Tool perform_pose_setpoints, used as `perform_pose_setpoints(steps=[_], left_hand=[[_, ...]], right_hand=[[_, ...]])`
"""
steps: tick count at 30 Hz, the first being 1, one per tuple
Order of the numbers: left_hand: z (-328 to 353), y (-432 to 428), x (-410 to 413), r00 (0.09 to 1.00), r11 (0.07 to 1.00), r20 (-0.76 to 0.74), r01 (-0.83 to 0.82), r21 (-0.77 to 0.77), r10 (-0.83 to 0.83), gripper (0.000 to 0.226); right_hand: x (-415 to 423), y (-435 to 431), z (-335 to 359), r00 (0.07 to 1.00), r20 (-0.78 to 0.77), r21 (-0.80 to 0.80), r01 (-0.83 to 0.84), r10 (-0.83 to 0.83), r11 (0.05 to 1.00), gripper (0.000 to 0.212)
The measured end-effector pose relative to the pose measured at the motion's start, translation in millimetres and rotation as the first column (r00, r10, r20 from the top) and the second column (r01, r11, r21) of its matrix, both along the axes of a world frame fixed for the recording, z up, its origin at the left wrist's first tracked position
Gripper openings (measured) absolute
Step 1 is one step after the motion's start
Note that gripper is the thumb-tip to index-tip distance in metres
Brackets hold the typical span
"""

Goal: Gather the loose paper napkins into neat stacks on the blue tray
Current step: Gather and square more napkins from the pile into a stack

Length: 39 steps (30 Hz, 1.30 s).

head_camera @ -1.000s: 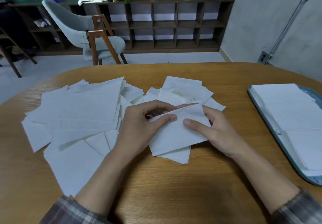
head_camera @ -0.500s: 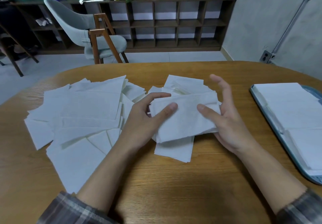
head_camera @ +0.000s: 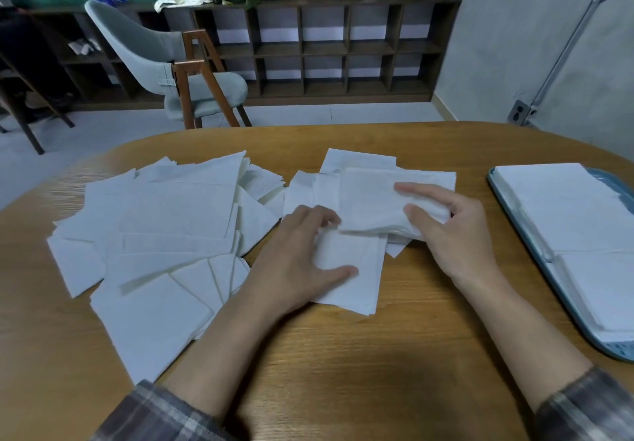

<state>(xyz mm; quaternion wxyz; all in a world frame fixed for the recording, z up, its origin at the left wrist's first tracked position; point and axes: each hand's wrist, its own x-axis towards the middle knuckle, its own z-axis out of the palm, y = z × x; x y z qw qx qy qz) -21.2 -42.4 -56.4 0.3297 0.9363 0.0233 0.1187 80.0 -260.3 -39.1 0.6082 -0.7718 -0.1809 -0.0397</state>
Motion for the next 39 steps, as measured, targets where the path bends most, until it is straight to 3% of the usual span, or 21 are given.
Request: perform_pose_setpoints(steps=[4, 11, 13, 17, 22, 25, 30, 33, 39], left_hand=[[-5, -4, -1, 0.999, 0.998, 0.034, 0.001, 0.068, -0.004, 0.046], [-9, -9, 4, 0.975, 0.987, 0.218, -0.005, 0.161, -0.031, 0.005], [-8, -8, 4, 0.978, 0.988, 0.205, 0.002, 0.154, -0.034, 0.008], [-10, -10, 5, 0.986, 0.980, 0.158, 0.023, 0.196, -0.055, 0.037], [-10, -14, 7, 0.971, 0.975, 0.231, 0.005, 0.221, -0.058, 0.009], [-2, -13, 3, 0.970, 0.989, 0.234, 0.039, 0.140, -0.072, 0.011], [23, -14, -11, 0.981, 0.958, 0.193, 0.065, -0.280, -0.010, 0.006], [32, -11, -13, 0.975, 0.914, 0.219, 0.066, -0.401, 0.026, 0.005], [41, -3, -14, 0.991, 0.689, 0.123, 0.049, -0.723, 0.059, 0.008]], right_hand=[[0, 0, 1, 0.998, 0.031, 0.012, 0.060, -0.060, 0.998, 0.036], [2, -2, 1, 0.995, 0.062, -0.005, 0.078, -0.078, 0.997, 0.036], [1, -2, 1, 0.996, 0.054, 0.008, 0.070, -0.070, 0.998, 0.036], [0, 0, 2, 0.996, 0.059, -0.005, 0.063, -0.062, 0.998, 0.035], [0, -1, 2, 0.997, 0.058, -0.007, 0.058, -0.057, 0.998, 0.036], [-1, -1, 3, 0.996, 0.067, 0.003, 0.061, -0.061, 0.998, 0.035], [-1, -2, 5, 0.996, 0.071, 0.027, 0.060, -0.062, 0.998, 0.035], [0, -3, 4, 0.997, 0.068, 0.020, 0.036, -0.037, 0.999, 0.036], [-3, -1, 8, 0.997, 0.029, 0.057, -0.075, 0.073, 0.996, 0.020]])
